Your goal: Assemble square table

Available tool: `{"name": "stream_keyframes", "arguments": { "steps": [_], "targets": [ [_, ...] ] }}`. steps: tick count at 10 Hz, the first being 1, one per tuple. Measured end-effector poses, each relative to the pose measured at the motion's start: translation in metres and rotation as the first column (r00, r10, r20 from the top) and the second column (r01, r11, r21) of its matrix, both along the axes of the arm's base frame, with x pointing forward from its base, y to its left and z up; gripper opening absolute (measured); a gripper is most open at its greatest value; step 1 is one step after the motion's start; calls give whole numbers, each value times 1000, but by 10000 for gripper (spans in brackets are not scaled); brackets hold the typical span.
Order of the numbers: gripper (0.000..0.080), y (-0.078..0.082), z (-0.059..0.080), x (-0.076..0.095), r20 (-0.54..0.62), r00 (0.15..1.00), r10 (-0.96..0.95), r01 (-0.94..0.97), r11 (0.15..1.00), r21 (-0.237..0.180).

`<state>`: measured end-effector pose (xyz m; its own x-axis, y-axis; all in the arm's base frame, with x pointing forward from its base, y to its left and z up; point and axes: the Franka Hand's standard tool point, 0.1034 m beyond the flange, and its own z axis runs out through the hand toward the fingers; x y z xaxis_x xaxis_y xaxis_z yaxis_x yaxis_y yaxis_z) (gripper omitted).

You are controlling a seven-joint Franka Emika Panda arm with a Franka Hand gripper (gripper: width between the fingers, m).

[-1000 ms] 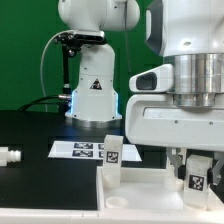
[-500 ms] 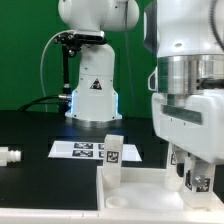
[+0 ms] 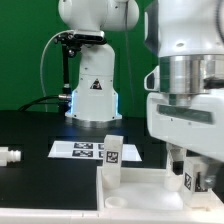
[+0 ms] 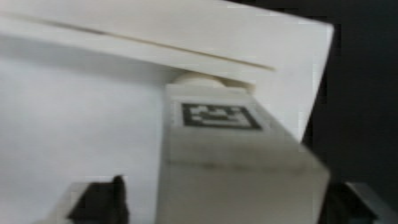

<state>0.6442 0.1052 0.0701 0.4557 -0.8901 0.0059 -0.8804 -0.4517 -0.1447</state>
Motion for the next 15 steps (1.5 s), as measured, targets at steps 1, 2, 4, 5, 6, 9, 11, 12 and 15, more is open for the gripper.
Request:
{"name": "stream_keyframes", "arguments": {
  "steps": [1,2,4,5,6,9,11,12,15],
  "targets": [
    [614,6,0,0,15,981,193,-193,981,-24],
    [614,10,1,0,19,965,261,-260,965,-30],
    [648,8,-1,0,19,921,390,-389,920,-52],
    [648,6,-1,0,14,844,536,-533,842,-86],
    [649,4,0,1,0,724,690,-685,718,-123],
    [620,3,2,1,-25,531,847,-840,523,-148],
    [441,3,1,1,-24,545,838,-832,536,-146],
    [441,3,1,1,-18,594,804,-798,587,-138],
    [284,3,0,0,-13,824,566,-564,818,-110]
  ]
}}
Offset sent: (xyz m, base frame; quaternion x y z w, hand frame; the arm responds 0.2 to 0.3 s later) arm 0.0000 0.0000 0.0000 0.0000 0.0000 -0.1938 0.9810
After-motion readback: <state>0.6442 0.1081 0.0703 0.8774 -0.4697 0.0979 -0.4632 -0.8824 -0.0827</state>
